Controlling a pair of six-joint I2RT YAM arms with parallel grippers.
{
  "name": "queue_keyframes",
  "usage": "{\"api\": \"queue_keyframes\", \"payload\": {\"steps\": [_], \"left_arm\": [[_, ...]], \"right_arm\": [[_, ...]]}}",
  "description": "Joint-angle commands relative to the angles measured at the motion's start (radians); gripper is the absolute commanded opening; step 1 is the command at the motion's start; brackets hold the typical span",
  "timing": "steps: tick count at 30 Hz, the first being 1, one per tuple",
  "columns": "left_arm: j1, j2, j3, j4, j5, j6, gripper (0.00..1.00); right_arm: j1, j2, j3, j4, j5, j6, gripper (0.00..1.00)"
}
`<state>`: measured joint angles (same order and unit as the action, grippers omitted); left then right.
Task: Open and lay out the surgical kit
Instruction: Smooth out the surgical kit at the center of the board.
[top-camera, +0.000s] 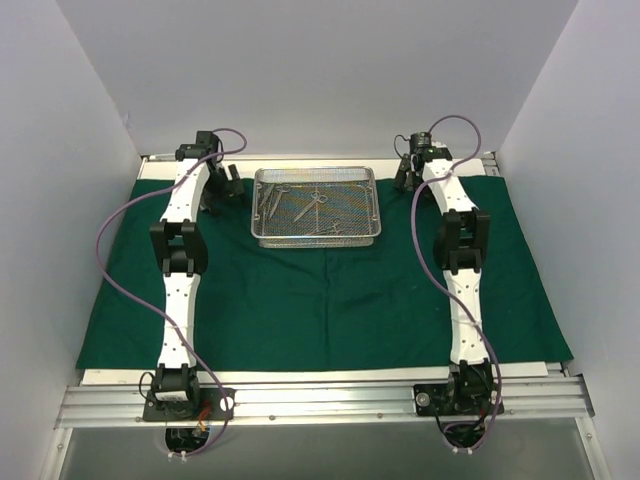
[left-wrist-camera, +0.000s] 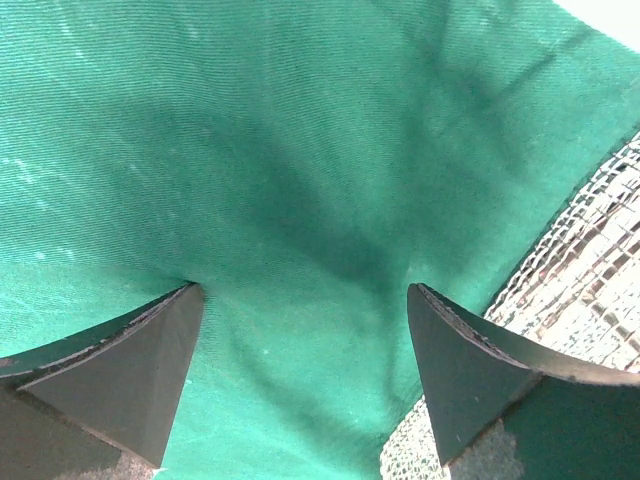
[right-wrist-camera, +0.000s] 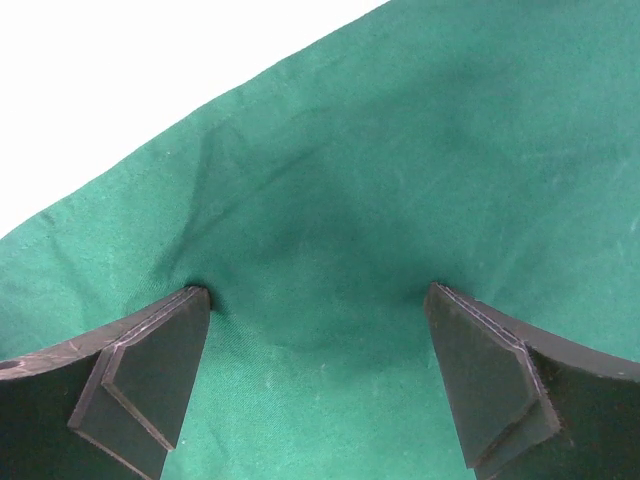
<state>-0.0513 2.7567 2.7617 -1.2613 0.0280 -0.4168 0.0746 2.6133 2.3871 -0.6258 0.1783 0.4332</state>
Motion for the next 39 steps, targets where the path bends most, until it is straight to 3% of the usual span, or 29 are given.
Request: {"api": "queue_keyframes", "payload": {"steps": [1, 4, 8, 11, 14, 18, 25, 28, 30, 34, 39], "left_arm": [[0.025, 0.074, -0.039, 0.074, 0.075, -0.027, 0.93], [0.045, 0.017, -0.135, 0.065, 0.053, -0.011, 0.93], [0.047, -0.141, -0.243, 0.143, 0.023, 0.038, 0.96], [0.047, -0.244, -0.254, 0.163, 0.000, 0.039, 0.99], [0.047, -0.316, -0.221, 0.161, -0.063, 0.023, 0.95], [0.083, -0.397, -0.232, 0.138, -0.135, -0.010, 0.94], [0.088, -0.568, -0.506, 0.103, -0.212, -0.031, 0.94], [0.094, -0.663, -0.733, 0.150, -0.208, -0.022, 0.94], [0.103, -0.755, -0.903, 0.172, -0.186, -0.030, 0.94], [0.111, -0.874, -1.092, 0.181, -0.166, -0.034, 0.94], [0.111, -0.957, -1.246, 0.198, -0.064, 0.015, 0.94]], "right_arm": [[-0.021, 0.132, 0.047, -0.104, 0.053, -0.059, 0.94], [-0.032, 0.159, 0.093, -0.130, 0.033, -0.060, 0.93], [-0.035, 0.091, 0.058, -0.040, -0.025, -0.071, 0.93], [-0.035, 0.031, 0.104, -0.028, -0.080, -0.045, 0.94], [-0.035, -0.034, 0.147, -0.043, -0.091, 0.002, 0.95], [-0.015, -0.204, 0.087, -0.078, -0.067, 0.024, 1.00], [0.121, -0.499, -0.187, -0.261, 0.024, -0.028, 1.00], [0.209, -0.656, -0.400, -0.273, -0.025, -0.033, 0.99], [0.253, -0.769, -0.554, -0.261, -0.037, -0.010, 0.99], [0.321, -0.927, -0.802, -0.201, -0.089, 0.055, 0.98], [0.387, -1.084, -1.100, -0.081, -0.168, 0.111, 0.96]]}}
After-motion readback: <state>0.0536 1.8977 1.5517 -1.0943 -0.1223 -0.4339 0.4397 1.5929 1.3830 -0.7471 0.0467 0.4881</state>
